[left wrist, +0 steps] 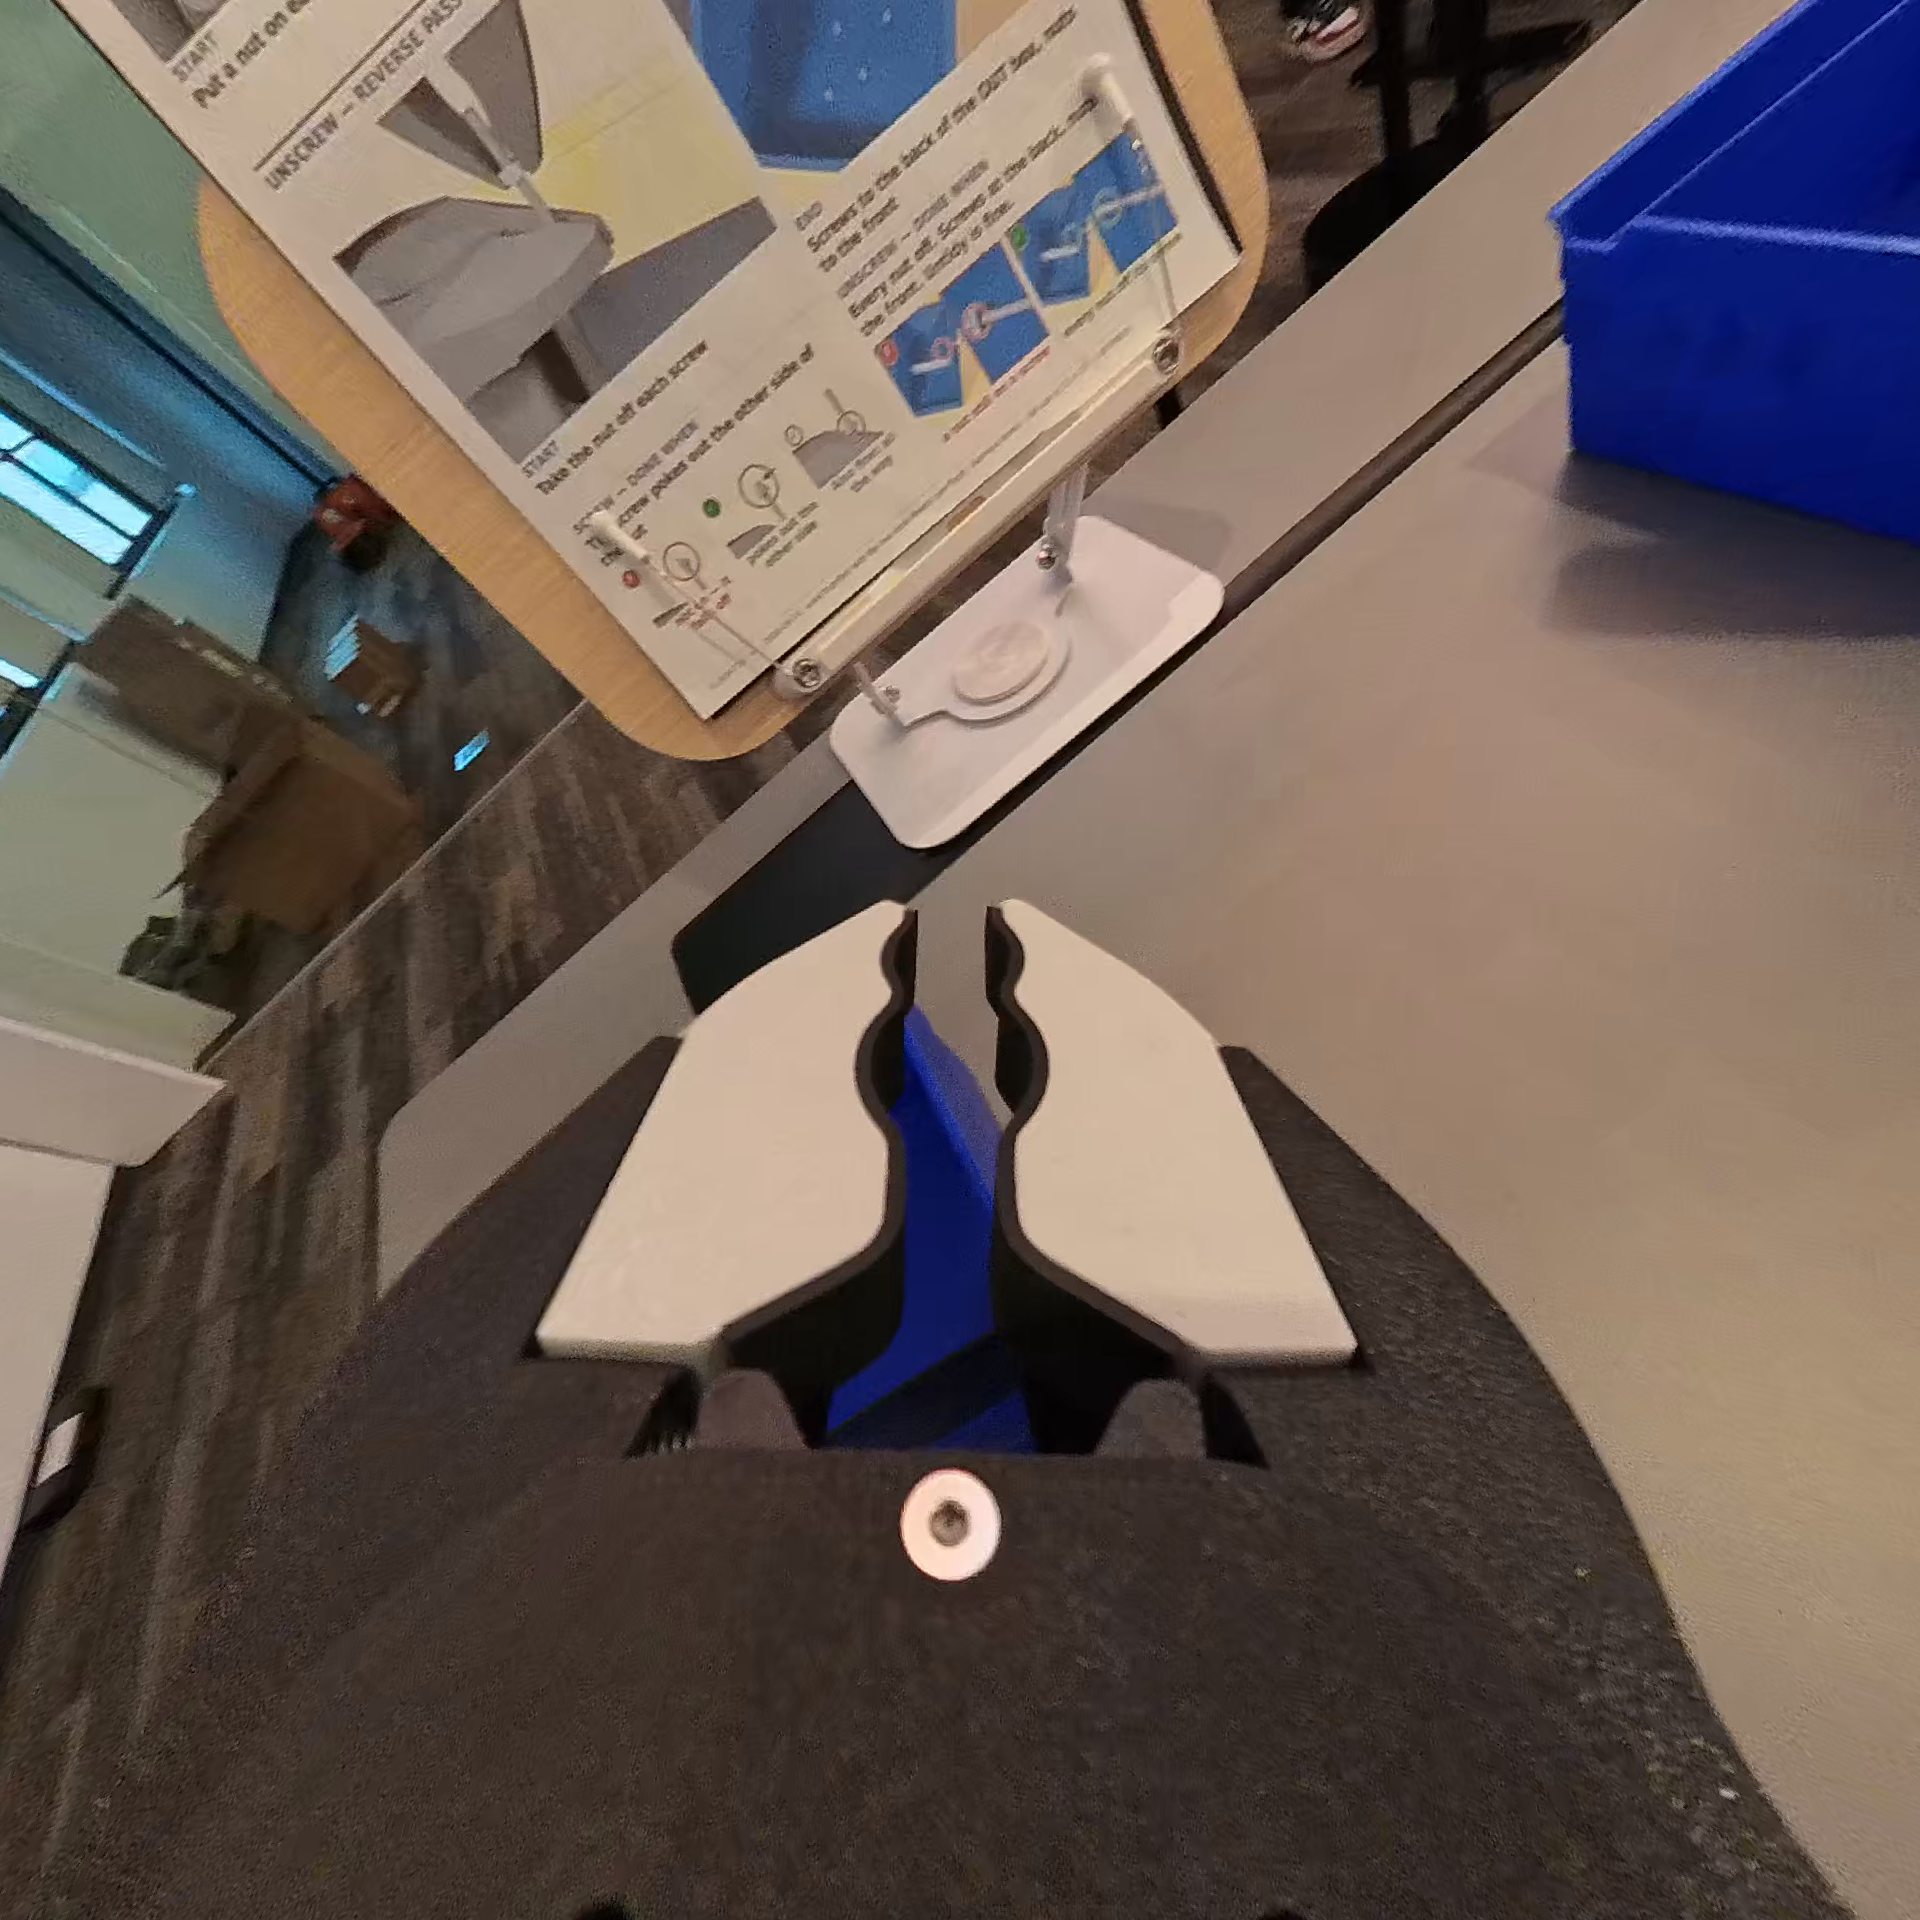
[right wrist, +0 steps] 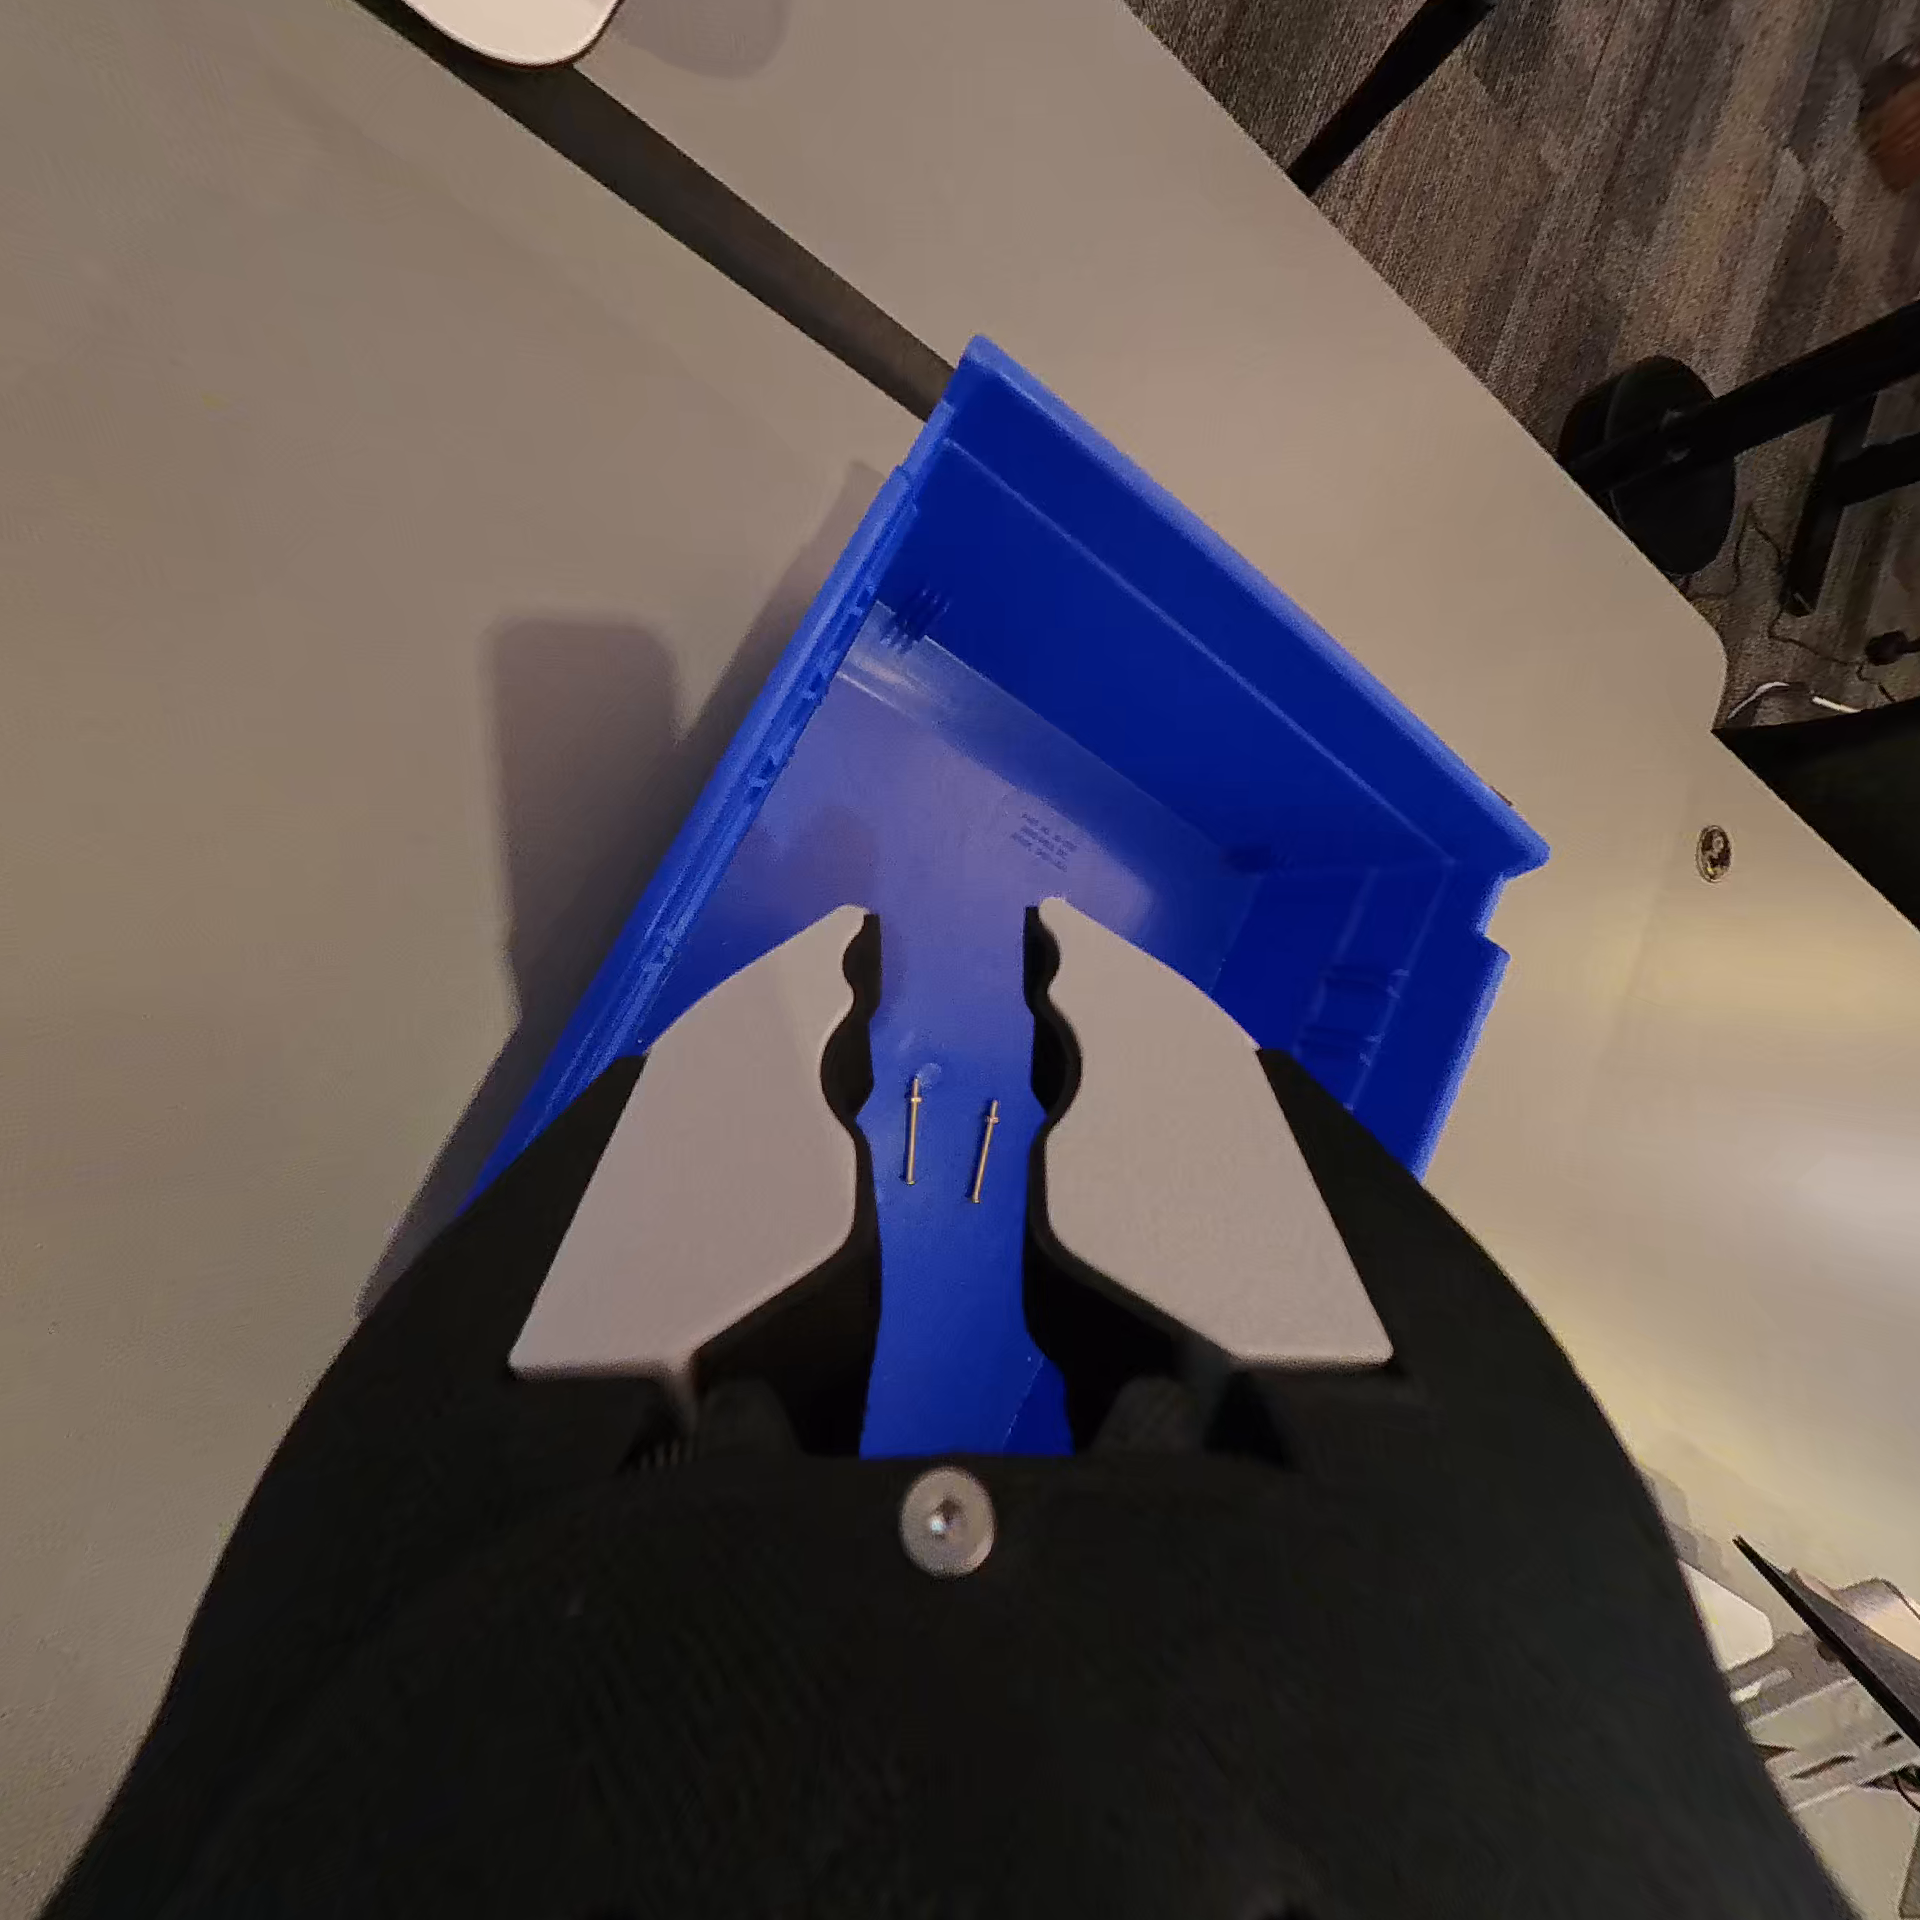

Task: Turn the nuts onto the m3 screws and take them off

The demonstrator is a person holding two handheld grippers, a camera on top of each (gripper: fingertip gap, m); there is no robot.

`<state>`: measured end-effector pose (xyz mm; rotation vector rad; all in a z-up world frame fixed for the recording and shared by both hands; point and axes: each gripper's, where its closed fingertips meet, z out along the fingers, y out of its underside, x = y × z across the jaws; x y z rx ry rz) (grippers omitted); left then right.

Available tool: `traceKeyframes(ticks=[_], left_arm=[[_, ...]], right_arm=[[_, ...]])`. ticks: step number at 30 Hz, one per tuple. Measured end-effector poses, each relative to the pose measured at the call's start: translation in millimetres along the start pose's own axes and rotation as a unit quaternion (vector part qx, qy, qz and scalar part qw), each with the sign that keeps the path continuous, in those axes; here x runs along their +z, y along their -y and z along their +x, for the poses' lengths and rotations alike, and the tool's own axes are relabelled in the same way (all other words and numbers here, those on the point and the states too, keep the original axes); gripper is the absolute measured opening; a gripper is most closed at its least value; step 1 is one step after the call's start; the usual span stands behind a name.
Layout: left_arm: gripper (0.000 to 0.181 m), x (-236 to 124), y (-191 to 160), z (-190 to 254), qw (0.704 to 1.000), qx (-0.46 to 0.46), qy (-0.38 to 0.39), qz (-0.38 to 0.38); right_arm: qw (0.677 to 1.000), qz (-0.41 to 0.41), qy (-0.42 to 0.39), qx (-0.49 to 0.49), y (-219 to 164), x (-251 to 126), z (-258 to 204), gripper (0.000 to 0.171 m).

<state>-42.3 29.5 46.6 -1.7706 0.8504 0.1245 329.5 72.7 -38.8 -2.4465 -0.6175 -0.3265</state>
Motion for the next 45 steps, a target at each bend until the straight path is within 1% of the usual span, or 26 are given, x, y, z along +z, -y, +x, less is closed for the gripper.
traceKeyframes(ticks=[4,12,14,15,17,18,19,20,22,24,25,27,30,33,37,42,45], left_arm=[[0.012,0,-6,-10,0.999,0.017,0.03,-0.02],[0.013,0,-14,-23,0.997,0.032,0.056,-0.044],[0.013,-6,-21,-42,0.996,0.025,0.072,-0.056],[0.014,-12,-28,-60,0.994,0.011,0.088,-0.065],[0.02,-28,-48,-96,0.99,-0.051,0.098,-0.087],[0.022,-36,-61,-111,0.987,-0.091,0.09,-0.1],[0.022,-44,-76,-123,0.982,-0.129,0.073,-0.113],[0.022,-52,-88,-132,0.977,-0.167,0.054,-0.119],[0.02,-65,-104,-151,0.967,-0.232,0.03,-0.105],[0.019,-76,-117,-168,0.957,-0.275,0.031,-0.085],[0.019,-81,-125,-173,0.953,-0.289,0.031,-0.086],[0.026,-85,-148,-174,0.941,-0.314,0.022,-0.12],[0.042,-84,-188,-162,0.916,-0.344,-0.005,-0.205],[0.042,-76,-213,-154,0.896,-0.365,-0.028,-0.251],[0.038,-66,-223,-133,0.877,-0.384,-0.094,-0.271],[0.037,-66,-249,-117,0.852,-0.376,-0.115,-0.345],[0.032,-67,-261,-107,0.833,-0.379,-0.133,-0.379]], right_arm=[[1.0,-0.004,-0.002,0.003,-2,5,2,0.027],[1.0,-0.002,-0.01,-0.003,-2,6,6,0.028],[1.0,0.016,-0.026,0.0,1,-4,16,0.027],[0.999,0.032,-0.035,0.01,2,-11,26,0.027],[0.995,0.066,-0.05,0.049,-1,-29,49,0.028],[0.993,0.076,-0.057,0.072,-7,-36,62,0.028],[0.991,0.077,-0.062,0.093,-16,-40,75,0.032],[0.989,0.07,-0.067,0.112,-28,-41,86,0.037],[0.987,0.046,-0.071,0.137,-53,-38,105,0.046],[0.986,0.026,-0.064,0.154,-73,-31,115,0.053],[0.984,0.023,-0.055,0.165,-79,-27,118,0.053],[0.981,0.017,-0.038,0.188,-87,-18,120,0.054],[0.979,-0.009,-0.026,0.203,-101,-8,120,0.056],[0.978,-0.039,-0.008,0.206,-112,-1,114,0.056],[0.978,-0.057,0.003,0.202,-116,3,109,0.056],[0.978,-0.044,0.007,0.205,-111,3,110,0.056],[0.976,-0.049,0.01,0.211,-115,4,111,0.056]])
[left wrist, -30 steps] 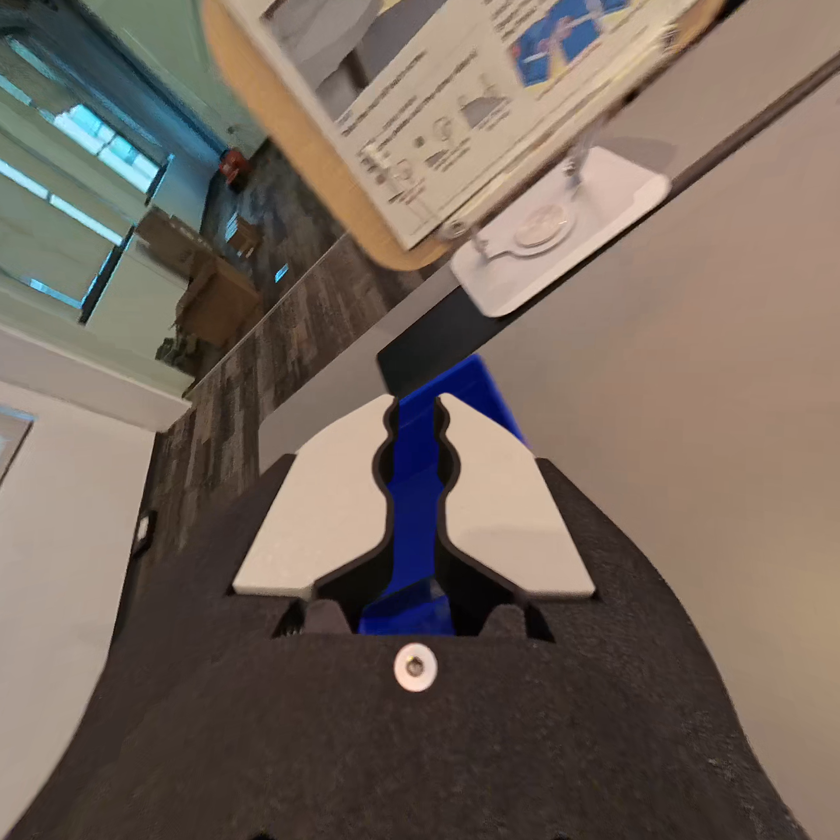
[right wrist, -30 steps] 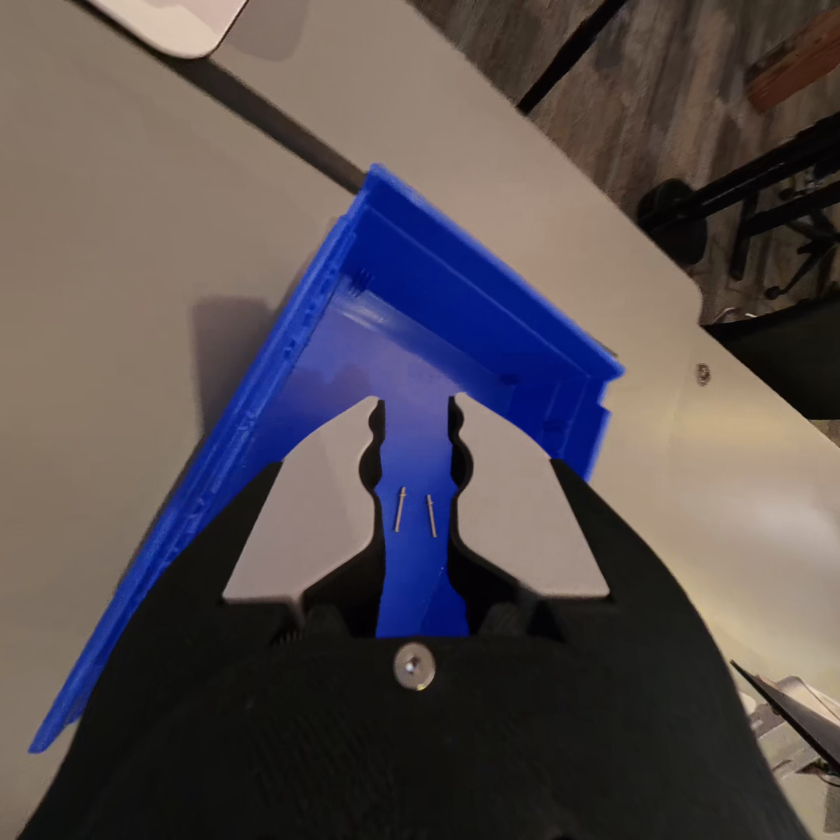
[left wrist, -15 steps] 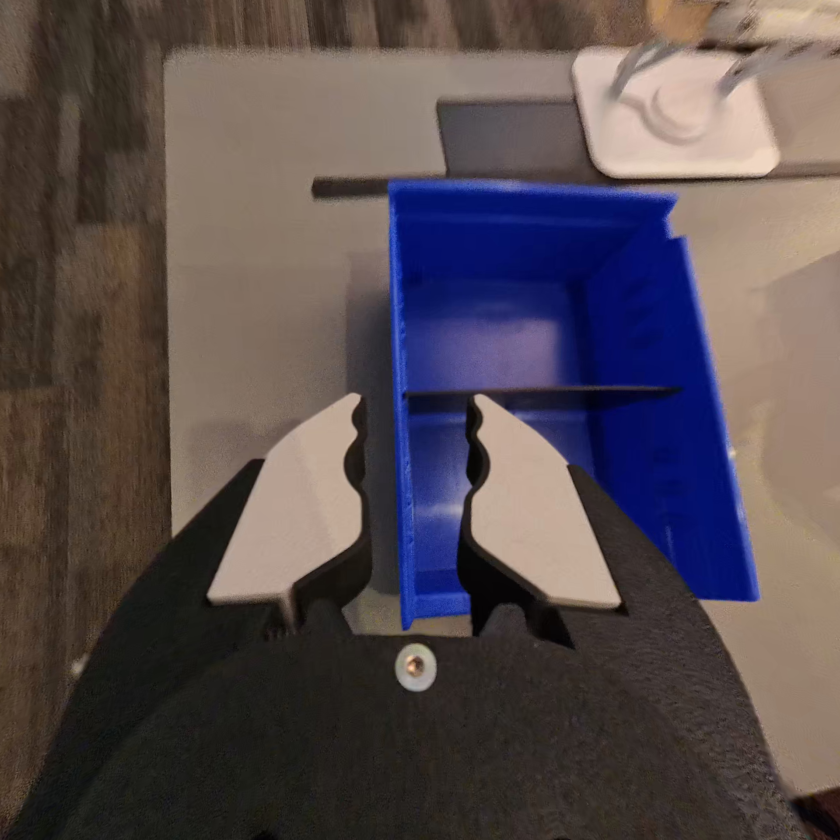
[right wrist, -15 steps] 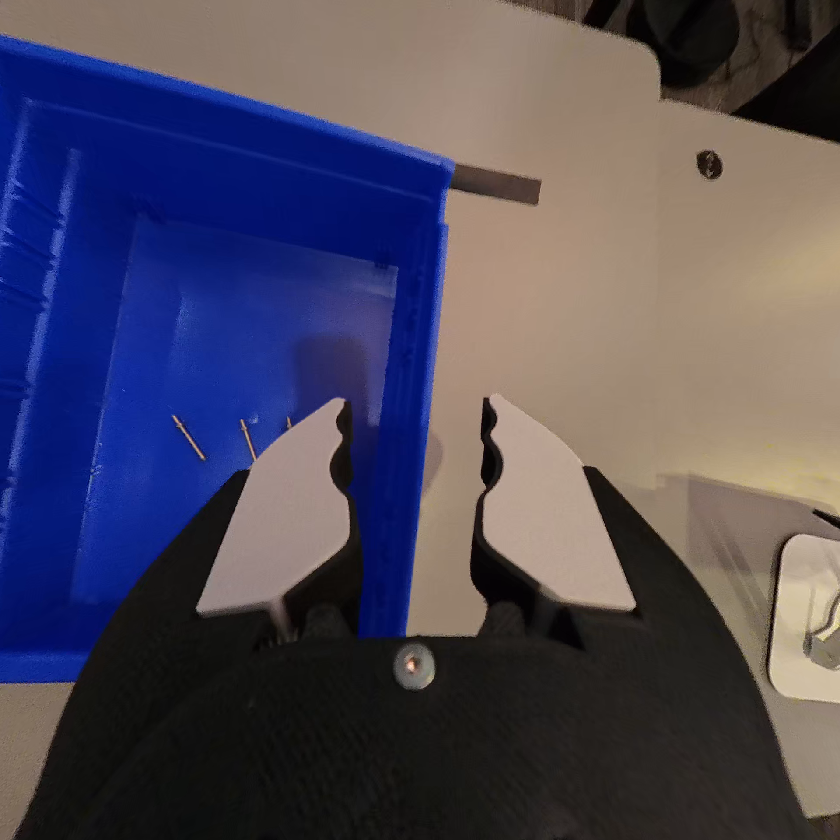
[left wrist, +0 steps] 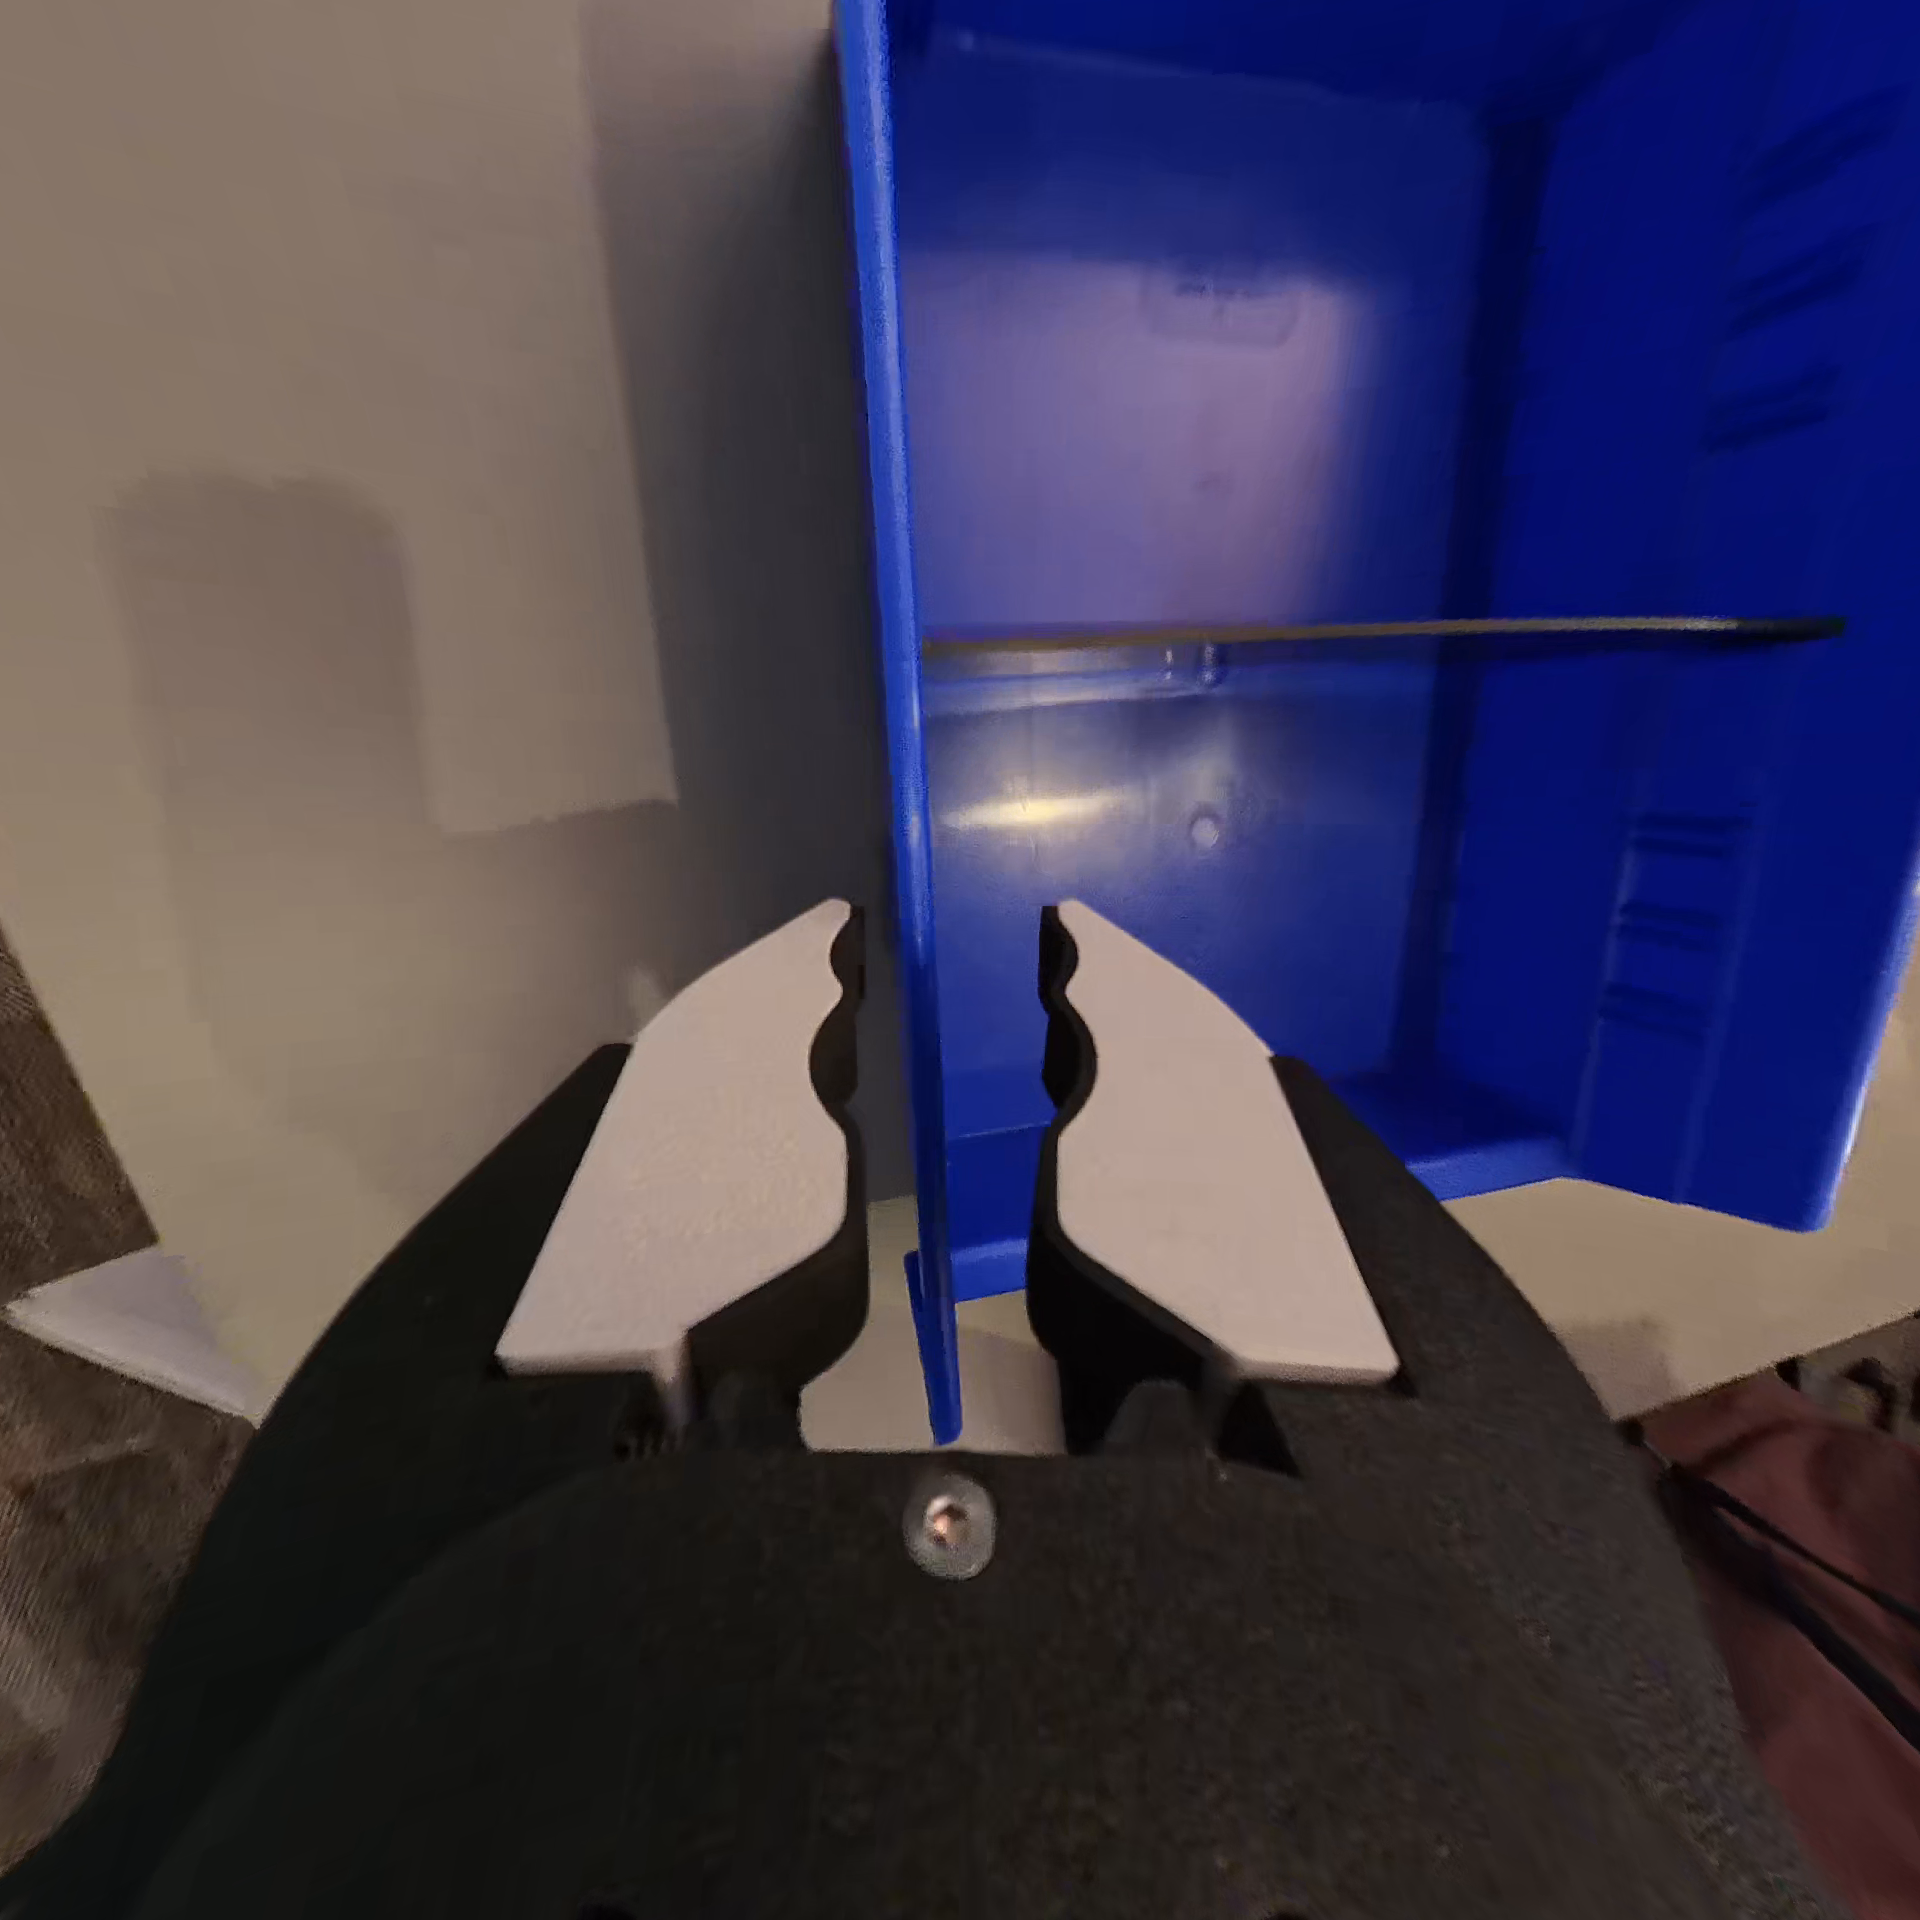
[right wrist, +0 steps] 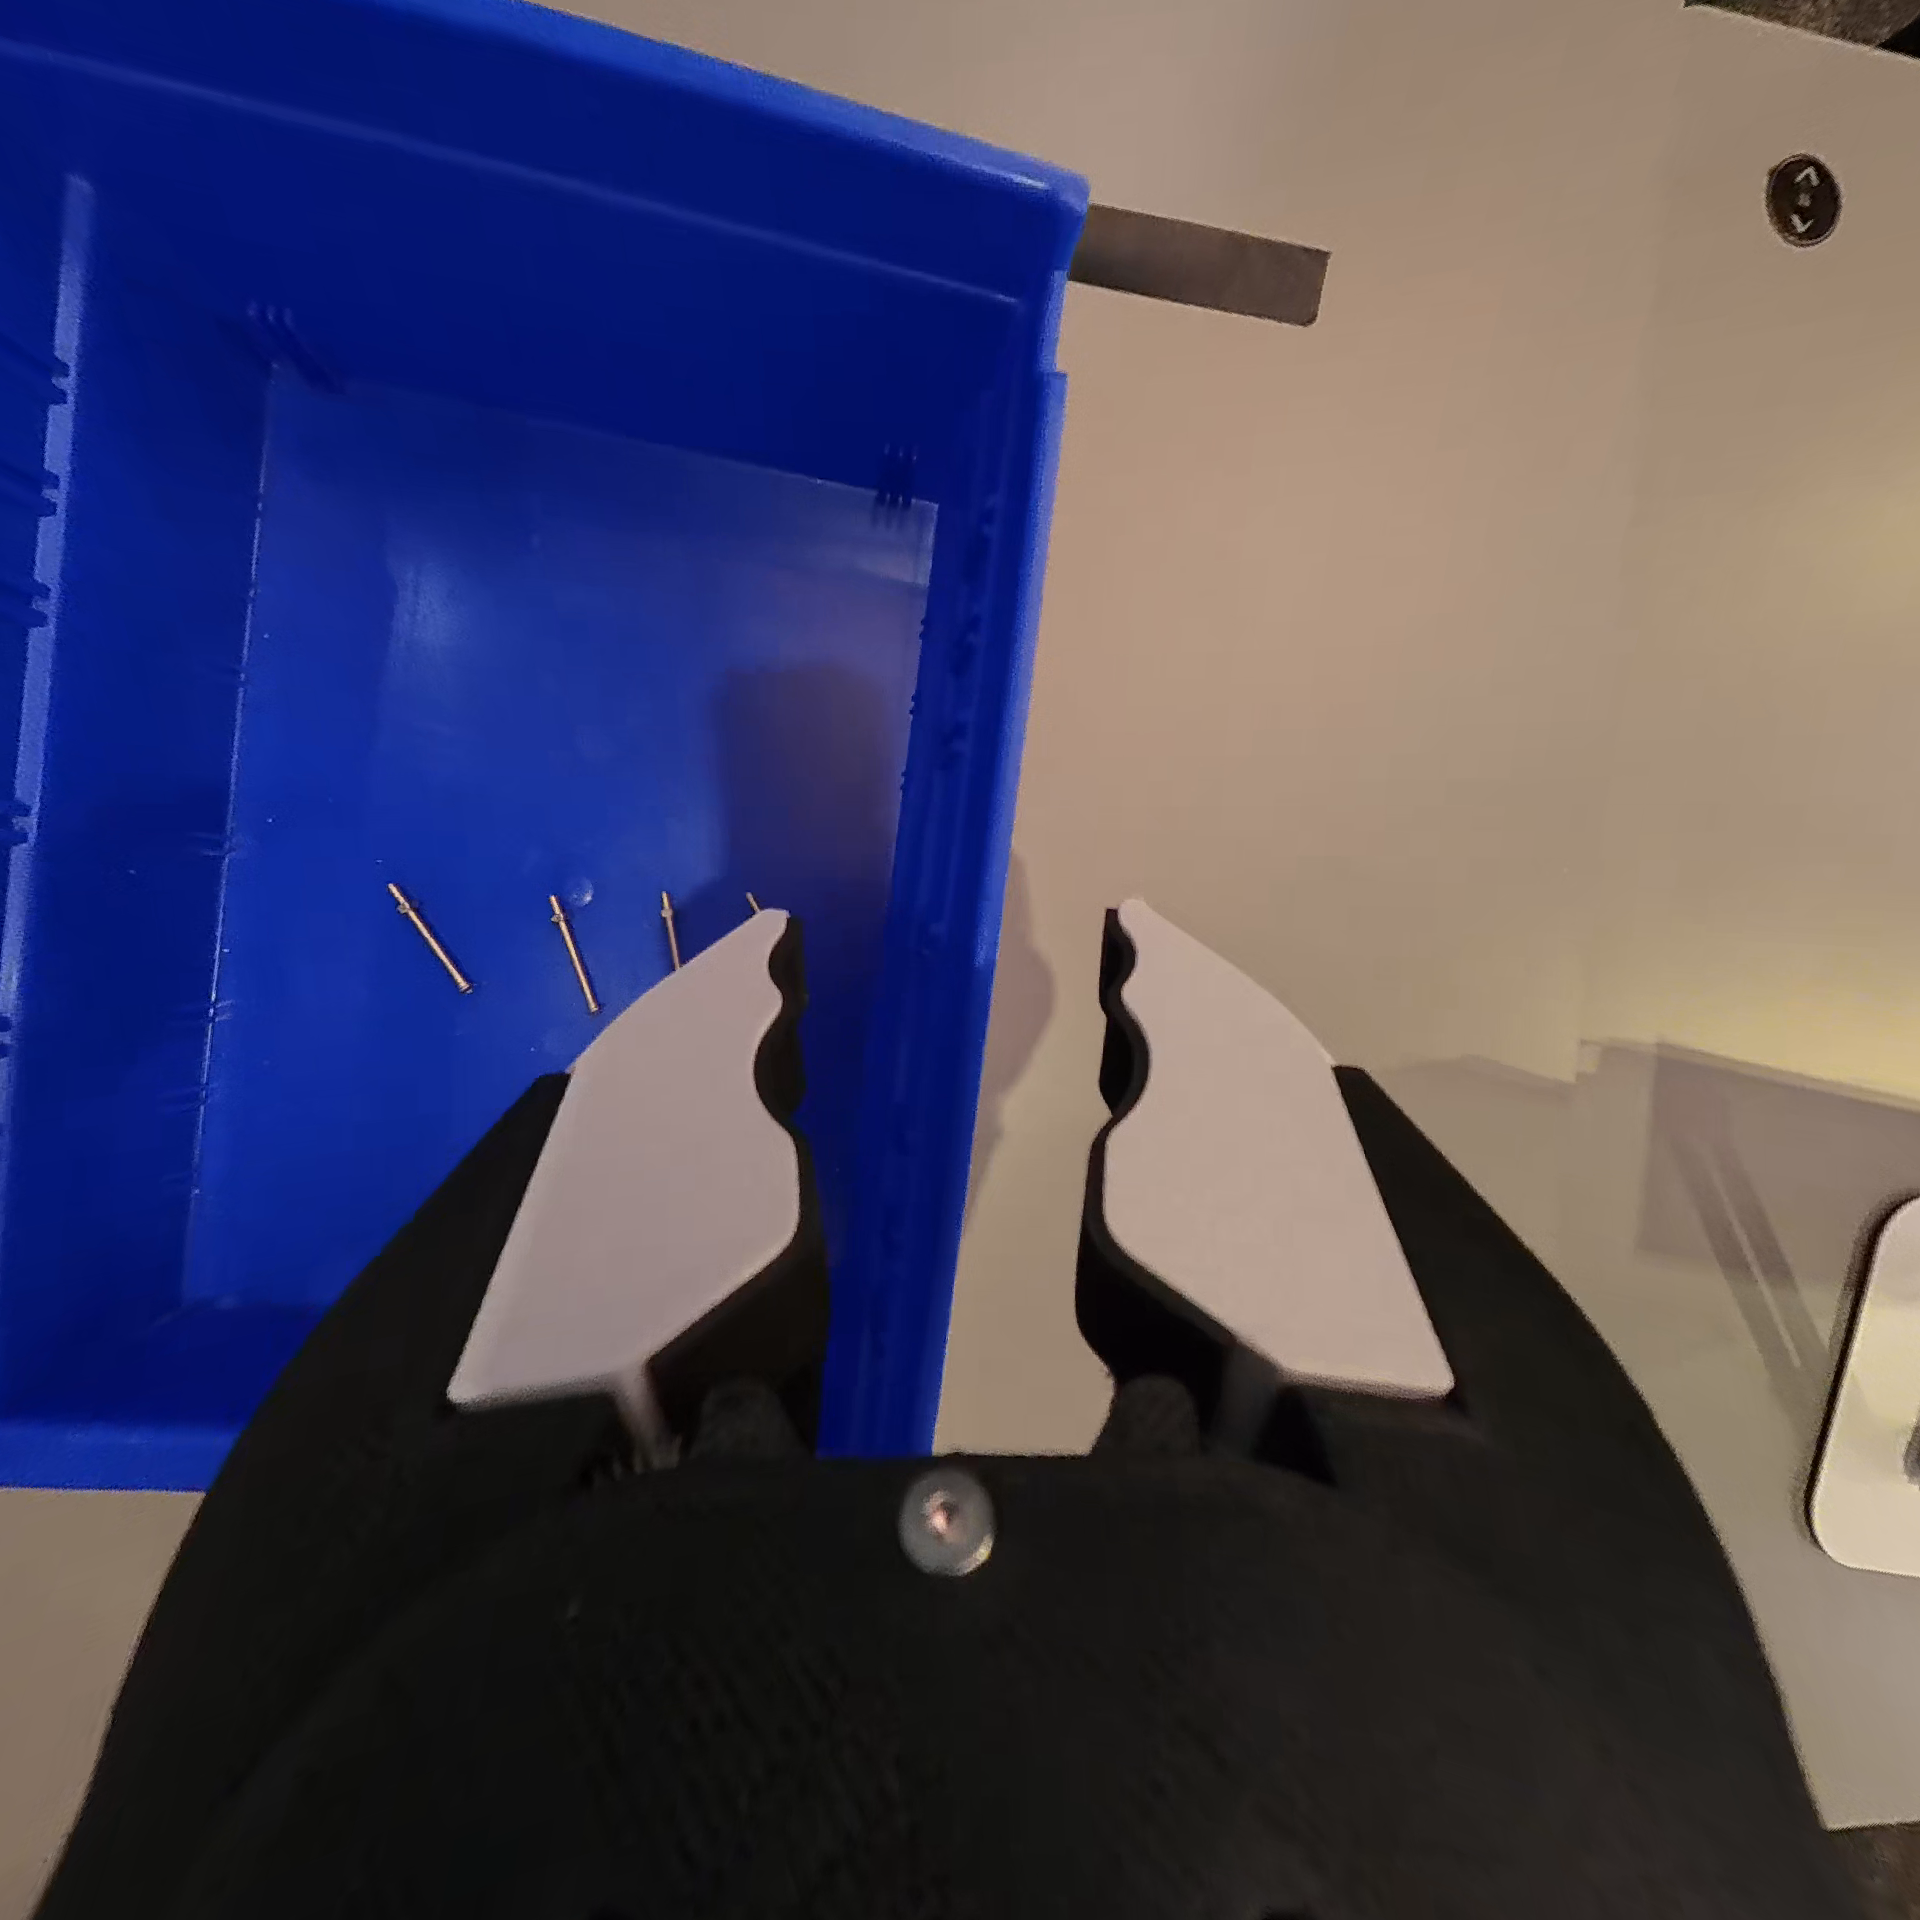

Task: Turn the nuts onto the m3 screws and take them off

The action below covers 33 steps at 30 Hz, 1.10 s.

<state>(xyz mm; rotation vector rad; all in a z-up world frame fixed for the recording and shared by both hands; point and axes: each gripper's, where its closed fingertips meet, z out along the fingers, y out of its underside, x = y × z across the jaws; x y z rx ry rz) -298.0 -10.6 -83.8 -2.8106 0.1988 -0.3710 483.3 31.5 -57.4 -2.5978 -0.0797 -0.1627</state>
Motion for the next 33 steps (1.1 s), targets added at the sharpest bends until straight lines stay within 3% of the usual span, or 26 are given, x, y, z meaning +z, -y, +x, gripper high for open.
traceKeyframes(ticks=[7,10,16,28,33], left_arm=[[0.017,23,-13,-3,0.998,-0.013,-0.017,-0.065],[0.006,29,-18,-10,0.996,-0.008,0.011,-0.09],[0.006,31,-21,-5,0.994,0.001,0.022,-0.105],[0.009,60,-6,82,0.981,0.126,0.027,-0.144],[0.01,70,-4,109,0.98,0.123,0.043,-0.148]], right_arm=[[0.999,-0.002,0.026,0.021,-6,-4,-1,0.056],[0.998,-0.004,0.043,0.036,-9,-6,-3,0.056],[0.995,-0.047,0.063,0.056,-25,5,-2,0.053],[0.972,-0.146,0.157,0.093,-55,39,-21,0.016],[0.974,-0.186,0.124,0.049,-61,44,-25,0.007]])
